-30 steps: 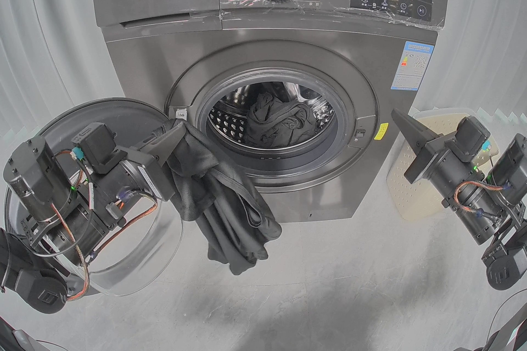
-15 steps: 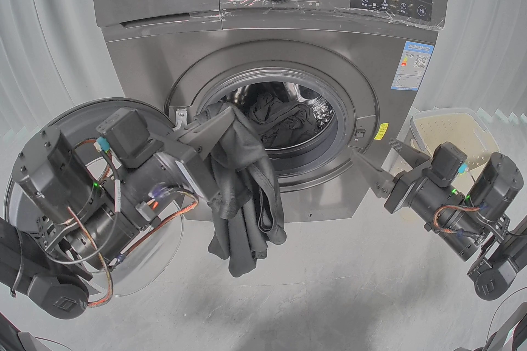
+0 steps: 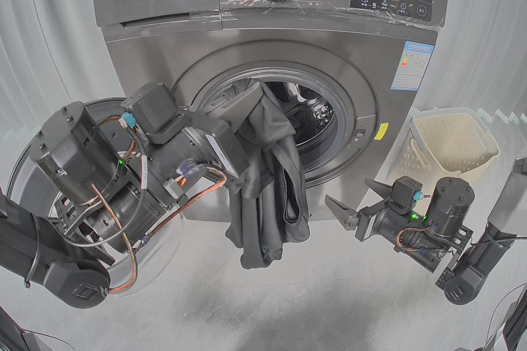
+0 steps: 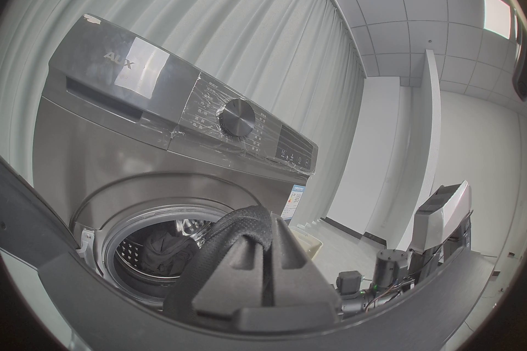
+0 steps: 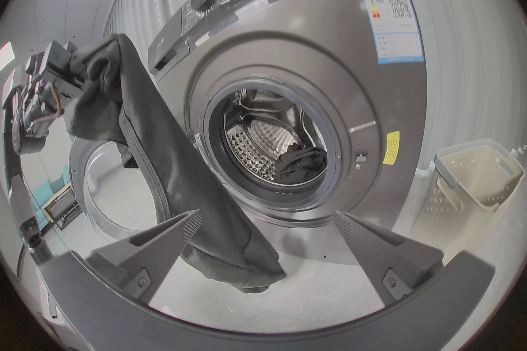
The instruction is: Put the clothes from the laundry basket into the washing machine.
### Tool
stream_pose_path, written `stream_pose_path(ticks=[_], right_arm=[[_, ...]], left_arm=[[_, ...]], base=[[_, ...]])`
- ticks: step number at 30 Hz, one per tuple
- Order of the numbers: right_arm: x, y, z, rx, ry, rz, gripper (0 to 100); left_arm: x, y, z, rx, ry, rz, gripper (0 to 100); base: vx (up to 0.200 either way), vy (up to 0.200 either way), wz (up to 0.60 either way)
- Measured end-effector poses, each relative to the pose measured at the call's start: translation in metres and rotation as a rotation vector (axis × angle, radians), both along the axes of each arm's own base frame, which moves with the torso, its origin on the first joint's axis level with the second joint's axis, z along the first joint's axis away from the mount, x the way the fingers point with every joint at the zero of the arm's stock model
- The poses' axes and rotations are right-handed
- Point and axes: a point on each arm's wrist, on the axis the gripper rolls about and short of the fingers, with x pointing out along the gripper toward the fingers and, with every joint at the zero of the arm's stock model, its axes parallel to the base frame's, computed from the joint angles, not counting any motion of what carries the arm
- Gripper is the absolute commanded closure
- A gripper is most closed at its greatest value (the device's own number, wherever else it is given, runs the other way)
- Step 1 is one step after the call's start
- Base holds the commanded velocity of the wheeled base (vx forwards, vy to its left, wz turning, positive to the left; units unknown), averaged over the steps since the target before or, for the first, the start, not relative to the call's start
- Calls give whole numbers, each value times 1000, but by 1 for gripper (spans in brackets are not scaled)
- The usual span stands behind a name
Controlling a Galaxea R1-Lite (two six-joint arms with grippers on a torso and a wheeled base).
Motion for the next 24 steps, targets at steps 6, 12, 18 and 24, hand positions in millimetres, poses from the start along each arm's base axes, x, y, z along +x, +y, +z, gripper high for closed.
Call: stream_pose_path(ticks=[6, 12, 18, 24], right_arm=[[19, 6, -19, -23, 35, -15, 0], [36, 12, -40, -48, 69, -18, 0], [33, 32, -55, -53, 89, 89, 0], [27, 60, -59, -46, 73, 179, 0]], left_arm=[[1, -1, -1, 1, 1, -1, 100], [1, -3, -1, 3, 2, -6, 100], [2, -6, -2, 5, 5, -10, 100], [2, -11, -1, 2, 1, -22, 100]], base=[[0, 0, 0], [0, 0, 0], [0, 0, 0], [0, 0, 0]])
